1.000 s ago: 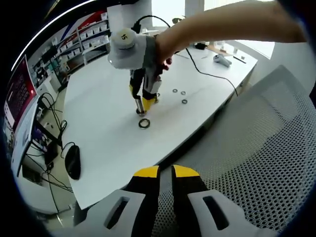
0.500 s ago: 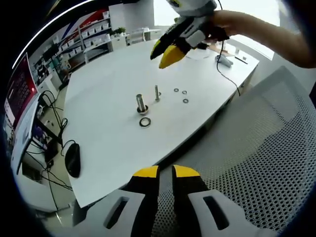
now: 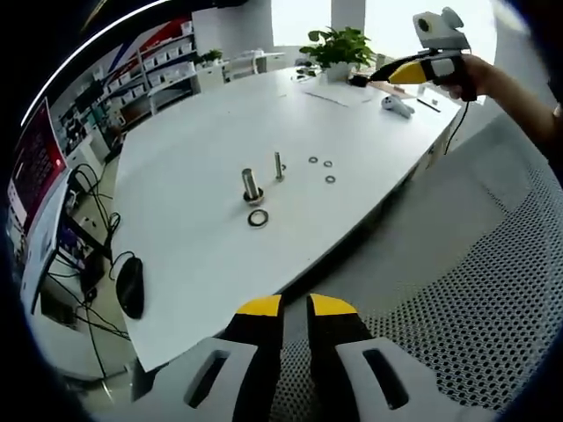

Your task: Place the washer onto the threaded stud by aligning its center hole with the stud, sliding it down to the base, and recovering from edge contact or off-axis alignment until the washer reaches the visible bottom stop.

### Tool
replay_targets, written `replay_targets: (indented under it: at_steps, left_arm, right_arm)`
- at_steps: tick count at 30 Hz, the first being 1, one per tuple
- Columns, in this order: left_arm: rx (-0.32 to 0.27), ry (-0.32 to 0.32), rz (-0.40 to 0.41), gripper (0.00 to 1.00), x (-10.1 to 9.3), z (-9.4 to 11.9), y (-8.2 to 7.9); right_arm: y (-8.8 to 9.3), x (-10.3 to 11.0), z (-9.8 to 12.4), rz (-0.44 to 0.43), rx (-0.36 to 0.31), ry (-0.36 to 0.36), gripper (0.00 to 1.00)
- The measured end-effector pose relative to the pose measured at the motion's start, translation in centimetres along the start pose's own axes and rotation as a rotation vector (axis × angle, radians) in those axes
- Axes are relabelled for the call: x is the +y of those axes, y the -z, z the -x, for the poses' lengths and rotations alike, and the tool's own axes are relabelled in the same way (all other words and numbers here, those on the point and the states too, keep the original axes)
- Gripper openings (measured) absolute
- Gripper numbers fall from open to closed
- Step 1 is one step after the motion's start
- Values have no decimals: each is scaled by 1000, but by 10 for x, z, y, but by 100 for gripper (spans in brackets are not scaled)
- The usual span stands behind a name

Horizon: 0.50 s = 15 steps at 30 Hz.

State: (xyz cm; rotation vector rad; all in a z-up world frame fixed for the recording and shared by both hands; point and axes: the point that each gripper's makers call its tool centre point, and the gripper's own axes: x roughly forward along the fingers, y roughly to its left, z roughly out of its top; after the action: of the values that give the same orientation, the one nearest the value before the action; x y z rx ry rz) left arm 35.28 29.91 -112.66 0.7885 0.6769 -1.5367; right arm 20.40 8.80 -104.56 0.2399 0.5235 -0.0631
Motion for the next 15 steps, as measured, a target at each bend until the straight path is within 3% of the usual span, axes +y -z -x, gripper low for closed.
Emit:
replay_targets:
  at_steps: [7, 10, 15]
  left_arm:
    - [-12, 20, -49, 9, -3, -1, -2]
    - [-25, 43, -98, 12, -6, -1, -5]
    - [2, 84, -80, 12, -6, -1, -2]
  right_arm:
    - [41, 0, 1, -49, 70, 43, 32]
    - [42, 12, 3, -46, 60, 22, 31]
    - [43, 21, 5, -35, 65, 51, 30]
